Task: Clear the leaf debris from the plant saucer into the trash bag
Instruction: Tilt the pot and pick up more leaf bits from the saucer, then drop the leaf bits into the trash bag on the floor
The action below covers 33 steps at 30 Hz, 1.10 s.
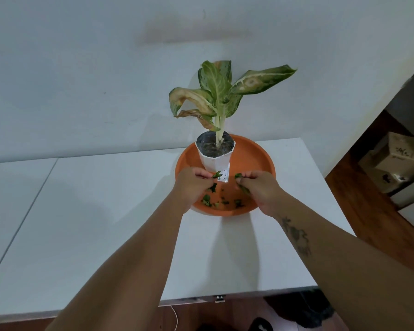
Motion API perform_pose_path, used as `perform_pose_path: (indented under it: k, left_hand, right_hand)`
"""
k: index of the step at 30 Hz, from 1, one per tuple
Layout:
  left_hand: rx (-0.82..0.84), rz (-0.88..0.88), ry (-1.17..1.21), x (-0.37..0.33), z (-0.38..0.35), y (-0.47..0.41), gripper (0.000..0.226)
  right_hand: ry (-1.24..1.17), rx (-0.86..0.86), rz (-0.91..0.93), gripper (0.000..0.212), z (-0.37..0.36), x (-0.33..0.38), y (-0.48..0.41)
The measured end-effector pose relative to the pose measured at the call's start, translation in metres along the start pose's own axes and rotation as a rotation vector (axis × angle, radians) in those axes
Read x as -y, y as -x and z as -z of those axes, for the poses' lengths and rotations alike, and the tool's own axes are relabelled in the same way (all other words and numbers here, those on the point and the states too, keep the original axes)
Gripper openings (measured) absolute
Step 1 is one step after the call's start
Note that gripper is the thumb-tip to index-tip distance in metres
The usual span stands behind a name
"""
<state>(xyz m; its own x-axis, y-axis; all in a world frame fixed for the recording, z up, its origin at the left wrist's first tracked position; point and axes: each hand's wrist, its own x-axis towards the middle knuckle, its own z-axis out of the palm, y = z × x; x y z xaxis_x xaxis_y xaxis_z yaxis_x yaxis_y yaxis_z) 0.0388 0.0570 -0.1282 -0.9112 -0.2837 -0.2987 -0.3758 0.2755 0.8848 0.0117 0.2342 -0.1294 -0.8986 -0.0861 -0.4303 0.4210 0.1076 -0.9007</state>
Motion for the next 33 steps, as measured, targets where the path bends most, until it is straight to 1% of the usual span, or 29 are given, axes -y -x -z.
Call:
perform_pose_path:
  k: [4, 6, 10, 12, 16, 19, 23, 27, 30, 33]
  left_hand:
    - [-0.011, 0.05, 0.219, 0.007, -0.001, -0.003, 0.019]
    - [0.018, 0.07, 0.321, 0.009, 0.0, -0.002, 0.019]
    - [0.11, 0.104, 0.572, 0.008, -0.002, 0.0, 0.024]
    - [0.17, 0.109, 0.672, 0.009, -0.003, 0.001, 0.023]
    - [0.256, 0.118, 0.762, 0.006, -0.011, 0.006, 0.016]
    - [0.312, 0.131, 0.768, 0.0, -0.021, 0.012, 0.009]
    - [0.381, 0.155, 0.772, -0.006, -0.038, 0.017, 0.004]
    - [0.467, 0.193, 0.799, -0.015, -0.058, 0.03, 0.005]
    - [0.52, 0.215, 0.829, -0.02, -0.079, 0.036, 0.012]
    - [0.564, 0.205, 0.816, -0.026, -0.104, 0.045, 0.009]
  right_hand:
    - [-0.358, 0.032, -0.064, 0.014, -0.012, -0.001, 0.011]
    - [-0.502, 0.005, -0.079, 0.015, -0.016, 0.001, 0.019]
    - [-0.694, -0.049, -0.115, 0.005, -0.015, 0.001, 0.026]
    - [-0.778, -0.081, -0.116, 0.005, -0.013, -0.001, 0.028]
    - [-0.846, -0.152, -0.087, 0.011, -0.006, -0.004, 0.033]
    - [-0.862, -0.169, -0.057, 0.009, 0.002, -0.006, 0.039]
    - [-0.88, -0.207, -0.02, 0.007, 0.018, -0.009, 0.047]
    - [-0.913, -0.256, 0.0, 0.005, 0.041, -0.016, 0.06]
    - [-0.94, -0.325, 0.019, 0.005, 0.063, -0.021, 0.071]
    - [-0.958, -0.373, 0.048, 0.007, 0.09, -0.024, 0.082]
